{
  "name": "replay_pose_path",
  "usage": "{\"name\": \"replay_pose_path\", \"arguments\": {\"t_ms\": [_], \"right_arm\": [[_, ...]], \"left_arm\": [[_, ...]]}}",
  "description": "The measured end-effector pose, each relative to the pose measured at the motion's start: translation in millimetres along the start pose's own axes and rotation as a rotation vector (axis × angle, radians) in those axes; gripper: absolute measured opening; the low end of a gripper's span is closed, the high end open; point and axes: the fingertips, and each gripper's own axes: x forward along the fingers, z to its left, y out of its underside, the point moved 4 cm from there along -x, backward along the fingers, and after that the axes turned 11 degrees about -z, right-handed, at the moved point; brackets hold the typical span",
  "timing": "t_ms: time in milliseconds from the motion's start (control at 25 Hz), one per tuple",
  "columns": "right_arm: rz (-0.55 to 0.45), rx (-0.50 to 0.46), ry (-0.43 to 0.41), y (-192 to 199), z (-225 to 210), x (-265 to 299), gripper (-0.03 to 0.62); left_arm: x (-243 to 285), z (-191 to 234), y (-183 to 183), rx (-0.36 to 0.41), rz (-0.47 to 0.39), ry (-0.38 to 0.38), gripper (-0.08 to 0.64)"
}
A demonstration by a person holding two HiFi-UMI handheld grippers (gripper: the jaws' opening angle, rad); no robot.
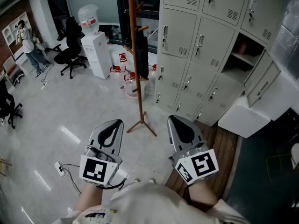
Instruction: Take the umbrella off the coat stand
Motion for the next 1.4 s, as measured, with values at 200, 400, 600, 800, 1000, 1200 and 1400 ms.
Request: {"name": "replay_pose_path", "arguments": {"t_ms": [200, 400, 600, 800, 1000, 1200, 1400], "right_arm": [[0.001, 0.016, -0.012, 6.2, -8.1, -5.4, 0.008], [-0.005, 0.062, -0.031, 10.4, -12.9, -5.4, 0.008], [0.005, 0.058, -0.053, 14.1, -14.5, -0.5, 0.008], [0.009, 0.060, -0.050, 18.4, -25.0, 5.9, 0.008], [0.009, 0.062, -0.039, 29.4, -35.1, 18.4, 0.008], [0.026, 0.067, -0.038, 42.0, -43.0, 35.3, 0.008], [0.042, 0.063, -0.037, 55.6, -49.4, 57.3, 0.008]], "left_arm": [[5.4, -8.0, 1.2, 0.020, 0.003, -0.006, 0.008], [9.9, -11.0, 8.1, 0.034, 0.051, -0.022, 0.008], [13.1, -12.3, 12.1, 0.014, 0.056, -0.022, 0.008], [25.3, -15.3, 14.9, 0.022, 0.040, 0.004, 0.008], [37.6, -7.6, 24.0, 0.036, 0.036, 0.006, 0.008], [52.3, 3.3, 32.3, 0.046, 0.031, 0.024, 0.008], [68.0, 19.7, 48.2, 0.022, 0.037, 0.020, 0.008]]}}
